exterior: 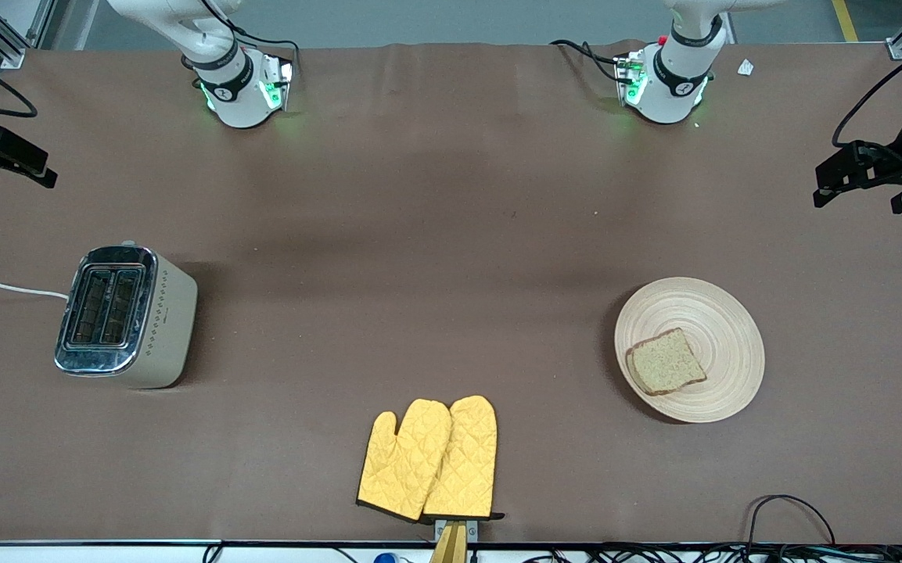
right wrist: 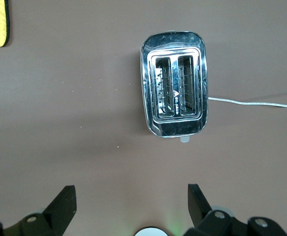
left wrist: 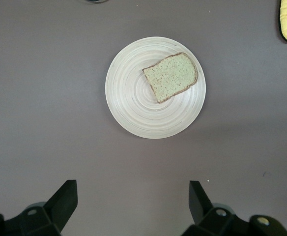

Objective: Move plate and put bread in toaster
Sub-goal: 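Reach the left gripper toward the rim of the wooden plate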

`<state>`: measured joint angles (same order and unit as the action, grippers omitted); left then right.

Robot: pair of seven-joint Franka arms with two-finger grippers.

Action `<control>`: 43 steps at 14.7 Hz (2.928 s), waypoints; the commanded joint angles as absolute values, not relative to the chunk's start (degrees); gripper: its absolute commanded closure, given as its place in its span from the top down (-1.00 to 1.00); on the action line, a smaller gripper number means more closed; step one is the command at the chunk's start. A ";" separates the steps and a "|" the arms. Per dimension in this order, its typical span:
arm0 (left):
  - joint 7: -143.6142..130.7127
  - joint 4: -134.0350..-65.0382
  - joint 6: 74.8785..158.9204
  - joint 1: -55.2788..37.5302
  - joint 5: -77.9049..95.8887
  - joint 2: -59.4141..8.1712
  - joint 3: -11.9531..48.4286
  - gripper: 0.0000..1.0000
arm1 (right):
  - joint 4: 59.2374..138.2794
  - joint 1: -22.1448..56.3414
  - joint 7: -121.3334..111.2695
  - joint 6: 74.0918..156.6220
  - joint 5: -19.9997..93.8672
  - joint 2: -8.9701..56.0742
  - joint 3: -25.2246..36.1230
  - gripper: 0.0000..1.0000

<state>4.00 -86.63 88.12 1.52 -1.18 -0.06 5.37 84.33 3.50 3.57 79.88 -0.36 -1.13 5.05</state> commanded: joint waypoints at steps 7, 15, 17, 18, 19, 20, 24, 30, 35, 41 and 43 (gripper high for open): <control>6.32 -85.25 87.18 3.42 -0.18 -3.77 4.57 1.00 | 84.73 3.34 2.46 82.17 -0.44 -1.32 4.83 1.00; 16.16 -85.34 97.90 13.53 13.88 -18.00 4.48 1.00 | 84.73 2.90 2.55 83.32 0.00 -1.23 4.92 1.00; 21.15 -85.43 101.93 15.46 15.71 -21.60 4.57 1.00 | 84.81 2.99 2.55 83.32 0.00 -1.23 4.92 1.00; 23.70 -85.43 103.08 15.99 18.17 -23.27 4.57 1.00 | 84.90 2.99 2.55 83.23 0.00 -1.23 4.92 1.00; 25.47 -85.43 103.70 17.39 20.11 -24.77 4.57 1.00 | 84.82 2.99 2.55 83.32 0.00 -1.23 4.92 1.00; 27.40 -85.34 103.88 18.79 21.61 -26.61 4.57 1.00 | 84.81 2.99 2.55 83.41 0.00 -1.23 4.92 1.00; 37.16 -84.82 107.39 22.58 24.43 -33.47 4.74 0.86 | 84.81 3.16 2.55 83.67 0.00 -1.23 4.92 1.00; 42.80 -82.53 108.02 24.70 32.24 -41.30 4.75 0.31 | 84.81 3.16 2.55 83.67 0.00 -1.23 4.92 1.00; 44.20 -82.53 107.84 25.40 35.49 -44.73 5.01 0.19 | 84.81 2.90 2.55 83.76 0.09 -1.14 4.92 1.00; 45.70 -82.53 107.84 25.05 40.60 -48.42 5.27 0.10 | 85.52 2.72 2.46 84.55 0.26 -1.23 5.01 1.00; 46.84 -82.53 107.93 24.87 42.09 -49.30 5.27 0.06 | 86.65 2.64 2.55 85.25 0.35 -1.32 5.18 1.00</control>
